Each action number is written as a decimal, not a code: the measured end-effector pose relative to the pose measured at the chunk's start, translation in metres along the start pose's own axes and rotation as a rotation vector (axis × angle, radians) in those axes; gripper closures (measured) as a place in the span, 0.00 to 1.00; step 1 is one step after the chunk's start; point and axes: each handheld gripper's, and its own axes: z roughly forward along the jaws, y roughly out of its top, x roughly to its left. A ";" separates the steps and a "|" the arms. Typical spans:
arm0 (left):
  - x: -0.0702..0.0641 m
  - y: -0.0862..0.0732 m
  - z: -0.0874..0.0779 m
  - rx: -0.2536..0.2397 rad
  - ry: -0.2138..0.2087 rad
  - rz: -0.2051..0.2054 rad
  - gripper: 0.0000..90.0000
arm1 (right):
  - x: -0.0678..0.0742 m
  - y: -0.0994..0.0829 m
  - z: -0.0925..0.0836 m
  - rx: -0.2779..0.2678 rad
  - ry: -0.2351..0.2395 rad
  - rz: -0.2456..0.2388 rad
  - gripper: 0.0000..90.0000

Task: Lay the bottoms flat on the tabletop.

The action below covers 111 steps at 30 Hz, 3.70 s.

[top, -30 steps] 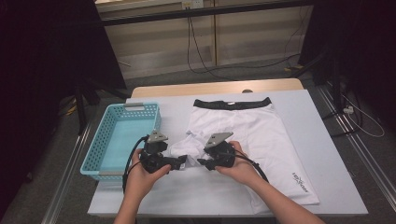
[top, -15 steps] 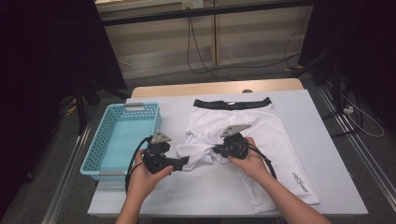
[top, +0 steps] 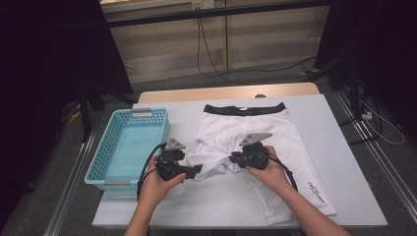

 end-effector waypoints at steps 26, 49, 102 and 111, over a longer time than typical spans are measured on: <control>0.007 0.010 0.024 0.029 0.022 -0.073 0.93 | 0.025 -0.003 -0.012 -0.048 0.080 -0.043 0.32; 0.016 0.012 -0.003 -0.041 0.043 -0.134 0.94 | 0.045 -0.002 0.020 0.042 0.116 -0.131 0.63; -0.005 -0.010 0.011 0.056 0.030 -0.027 0.42 | -0.015 -0.007 -0.016 -0.010 0.014 0.088 0.99; -0.008 -0.015 0.033 0.094 0.025 -0.048 0.53 | -0.015 -0.007 -0.015 -0.008 0.019 0.089 0.99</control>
